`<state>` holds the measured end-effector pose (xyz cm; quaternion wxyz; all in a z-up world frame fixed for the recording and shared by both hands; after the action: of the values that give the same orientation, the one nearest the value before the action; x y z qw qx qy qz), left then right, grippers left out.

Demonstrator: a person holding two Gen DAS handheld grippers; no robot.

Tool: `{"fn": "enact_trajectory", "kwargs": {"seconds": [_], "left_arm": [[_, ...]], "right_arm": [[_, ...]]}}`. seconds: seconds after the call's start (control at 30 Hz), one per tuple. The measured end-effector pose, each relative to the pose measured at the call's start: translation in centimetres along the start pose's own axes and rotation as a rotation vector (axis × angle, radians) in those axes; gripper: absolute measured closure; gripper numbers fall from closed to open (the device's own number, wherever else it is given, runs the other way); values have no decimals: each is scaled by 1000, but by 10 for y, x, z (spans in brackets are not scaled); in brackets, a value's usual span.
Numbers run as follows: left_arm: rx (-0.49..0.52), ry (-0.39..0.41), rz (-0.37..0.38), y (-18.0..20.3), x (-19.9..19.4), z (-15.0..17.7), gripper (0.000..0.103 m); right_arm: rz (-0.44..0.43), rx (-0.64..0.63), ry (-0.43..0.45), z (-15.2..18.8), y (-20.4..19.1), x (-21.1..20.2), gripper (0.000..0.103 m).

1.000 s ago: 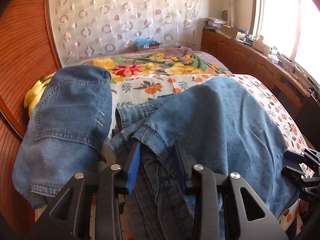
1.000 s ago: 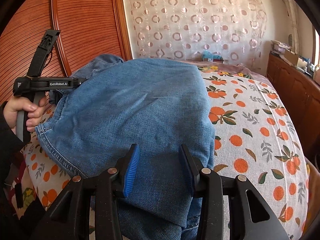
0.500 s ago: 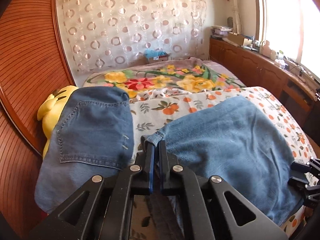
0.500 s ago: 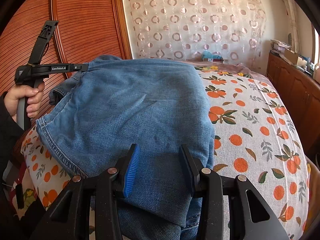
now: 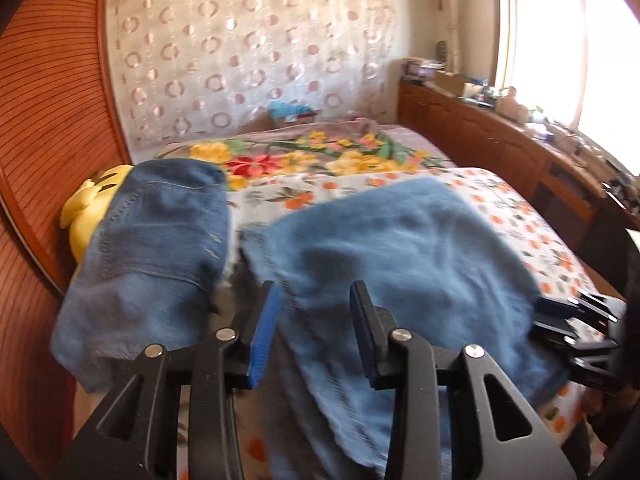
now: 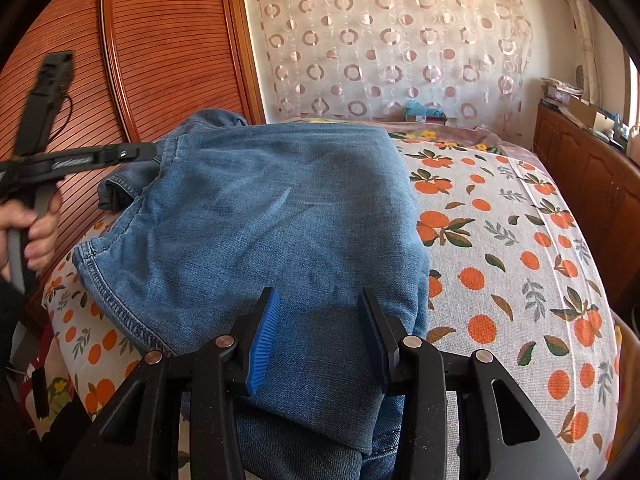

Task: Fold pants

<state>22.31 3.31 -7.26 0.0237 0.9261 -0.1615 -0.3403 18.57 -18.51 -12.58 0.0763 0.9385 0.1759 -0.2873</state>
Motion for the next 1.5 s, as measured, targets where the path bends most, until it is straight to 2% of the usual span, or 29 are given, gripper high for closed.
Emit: {"fn": "enact_trajectory", "kwargs": {"seconds": [0.2, 0.43, 0.57, 0.7, 0.8, 0.83, 0.9, 1.17, 1.5], "left_arm": [[10, -15, 13, 27, -3, 29, 65], [-2, -79, -14, 22, 11, 55, 65], [7, -76, -26, 21, 14, 67, 65], [12, -47, -46, 22, 12, 70, 65], [16, -26, -51, 24, 11, 73, 65], [18, -24, -51, 24, 11, 74, 64], [18, -23, -45, 25, 10, 74, 53], [-13, 9, 2, 31, -6, 69, 48], [42, 54, 28, 56, -24, 53, 48]], "right_arm": [[-3, 2, -5, 0, -1, 2, 61], [-3, 5, -7, 0, -1, 2, 61], [-5, 8, -9, 0, 0, 2, 61], [27, -4, -7, 0, 0, -5, 61], [82, 3, 36, 0, 7, -27, 61], [85, 7, 23, 2, 9, -31, 61], [83, 27, 3, 6, 15, -38, 61], [67, 98, -64, 15, 27, -44, 61], [66, 122, -134, 19, 27, -39, 59]]}}
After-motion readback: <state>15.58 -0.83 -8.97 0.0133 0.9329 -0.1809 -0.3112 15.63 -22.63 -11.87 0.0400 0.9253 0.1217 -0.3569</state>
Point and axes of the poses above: each gripper's, at about its wrist camera, not at the fingertips, and x roughly the way its jaws point, y to its right, z to its underside, the point moved 5 cm from there along x, roughly the way its jaws point, and after that the axes turned 13 degrees about z, right-handed, at the moved point
